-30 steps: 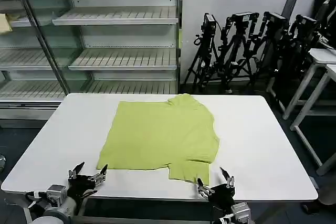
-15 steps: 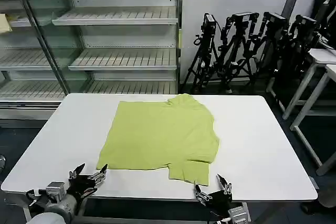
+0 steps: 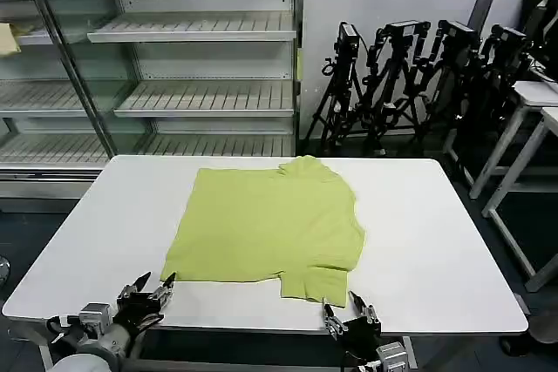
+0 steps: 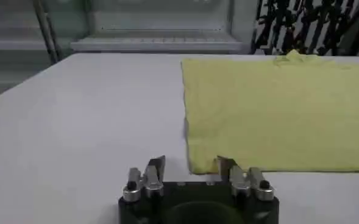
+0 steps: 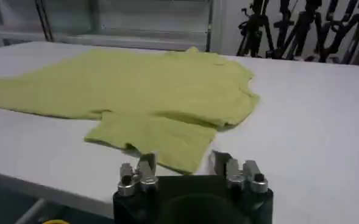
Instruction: Fold and organize the clothes.
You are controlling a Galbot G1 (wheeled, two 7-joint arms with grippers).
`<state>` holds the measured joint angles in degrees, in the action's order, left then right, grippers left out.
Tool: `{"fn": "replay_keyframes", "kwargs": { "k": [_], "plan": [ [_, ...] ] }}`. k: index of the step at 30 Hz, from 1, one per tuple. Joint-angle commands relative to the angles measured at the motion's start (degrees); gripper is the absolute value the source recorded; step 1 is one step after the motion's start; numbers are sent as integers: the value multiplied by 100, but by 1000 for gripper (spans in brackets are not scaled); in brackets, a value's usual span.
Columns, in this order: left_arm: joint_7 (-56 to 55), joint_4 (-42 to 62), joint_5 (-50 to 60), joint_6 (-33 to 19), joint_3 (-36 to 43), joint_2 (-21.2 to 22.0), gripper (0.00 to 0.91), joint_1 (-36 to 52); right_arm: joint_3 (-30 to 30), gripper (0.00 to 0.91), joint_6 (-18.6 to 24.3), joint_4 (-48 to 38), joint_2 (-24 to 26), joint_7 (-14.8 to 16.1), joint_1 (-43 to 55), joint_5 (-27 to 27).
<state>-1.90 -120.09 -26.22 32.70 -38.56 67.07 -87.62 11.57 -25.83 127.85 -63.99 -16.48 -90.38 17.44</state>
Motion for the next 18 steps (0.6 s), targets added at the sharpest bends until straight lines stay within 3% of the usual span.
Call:
{"fn": "replay_keyframes", "kwargs": {
  "k": [1,18],
  "plan": [
    [45,9,36,13,11,13,10,18,-14,0,-6,-5,0,2,-6,50],
    [208,-177,174,-306,-32,20,10,364,126,0,101,207,35,117,303,89]
  ]
}}
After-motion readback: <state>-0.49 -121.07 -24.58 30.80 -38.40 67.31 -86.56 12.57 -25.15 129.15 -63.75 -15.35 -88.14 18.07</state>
